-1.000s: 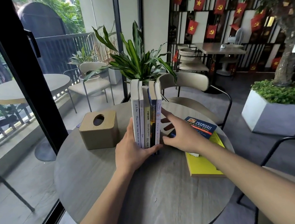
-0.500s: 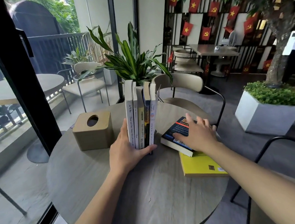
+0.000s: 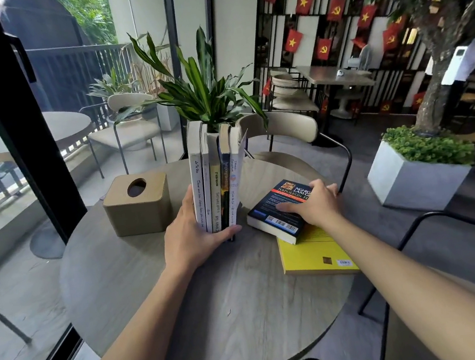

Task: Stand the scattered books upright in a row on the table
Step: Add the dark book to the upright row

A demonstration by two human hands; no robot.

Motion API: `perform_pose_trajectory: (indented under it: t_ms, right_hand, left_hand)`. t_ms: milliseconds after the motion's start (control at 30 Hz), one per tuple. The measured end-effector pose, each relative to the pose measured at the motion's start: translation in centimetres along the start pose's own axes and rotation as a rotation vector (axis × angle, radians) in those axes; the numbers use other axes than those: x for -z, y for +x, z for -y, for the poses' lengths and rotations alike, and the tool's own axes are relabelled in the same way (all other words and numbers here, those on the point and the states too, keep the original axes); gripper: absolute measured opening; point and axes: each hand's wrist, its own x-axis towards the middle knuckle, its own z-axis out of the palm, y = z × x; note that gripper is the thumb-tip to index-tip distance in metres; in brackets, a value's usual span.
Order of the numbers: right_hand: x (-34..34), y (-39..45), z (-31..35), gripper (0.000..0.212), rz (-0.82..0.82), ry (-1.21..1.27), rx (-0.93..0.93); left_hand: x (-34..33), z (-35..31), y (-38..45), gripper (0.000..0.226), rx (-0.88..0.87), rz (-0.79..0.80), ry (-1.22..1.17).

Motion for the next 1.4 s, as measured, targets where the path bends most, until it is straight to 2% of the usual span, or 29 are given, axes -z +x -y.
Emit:
perform_pose_trajectory:
  t_ms: [133, 300, 467, 533, 567, 633, 667, 733, 867, 967, 1167, 1400]
  right_hand:
    - [0.4, -0.4, 0.5, 0.093, -0.133, 0.134, 0.069]
    - [0.0, -0.6, 1.1, 0.072, -0.153, 0.317, 0.073]
    - [0.6, -1.8, 3.0, 0.082, -0.342, 0.538, 0.123]
    - [0.7, -2.8, 3.9, 0.083, -0.283, 0.620, 0.117]
    - [0.6, -3.2, 4.3, 0.077, -0.224, 0.642, 0.095]
    - [0.6, -3.4, 4.9, 0.044, -0.132, 0.603, 0.106]
    - [0.8, -3.6, 5.2, 0.025, -0.116, 0.559, 0.150]
    - [0.9, -3.7, 5.6, 0.010, -0.113, 0.493, 0.256]
    - [0.2, -5.0, 6.5, 0.015, -0.219, 0.506, 0.472]
    - [-1.3, -5.9, 6.7, 0.021, -0.261, 0.549, 0.552]
    - [-3.5, -6.0, 5.9, 0.035, -0.074, 0.589, 0.579]
    - [-3.3, -6.0, 6.1, 0.041, 0.090, 0.566, 0.651]
  left_hand:
    - [0.1, 0.0, 0.1, 0.118, 0.002, -0.008, 0.001]
    - [0.5, 0.0, 0.0, 0.124, 0.009, 0.028, -0.015]
    - [0.4, 0.2, 0.0, 0.121, 0.017, 0.022, -0.010]
    - [0.3, 0.2, 0.1, 0.120, 0.015, 0.019, 0.001]
    - [0.2, 0.3, 0.1, 0.120, 0.013, 0.017, 0.004]
    - [0.1, 0.5, 0.2, 0.120, 0.013, 0.013, 0.004]
    - [0.1, 0.5, 0.2, 0.120, 0.014, 0.011, 0.002]
    - [0.0, 0.5, 0.2, 0.120, 0.011, 0.008, -0.001]
    - [0.0, 0.5, 0.2, 0.119, 0.006, 0.005, 0.006]
    - [0.0, 0.6, 0.2, 0.120, 0.004, -0.001, 0.009]
    - [-0.2, 0.6, 0.3, 0.118, -0.002, -0.012, -0.006]
    - [-0.3, 0.5, 0.3, 0.115, 0.006, -0.038, -0.014]
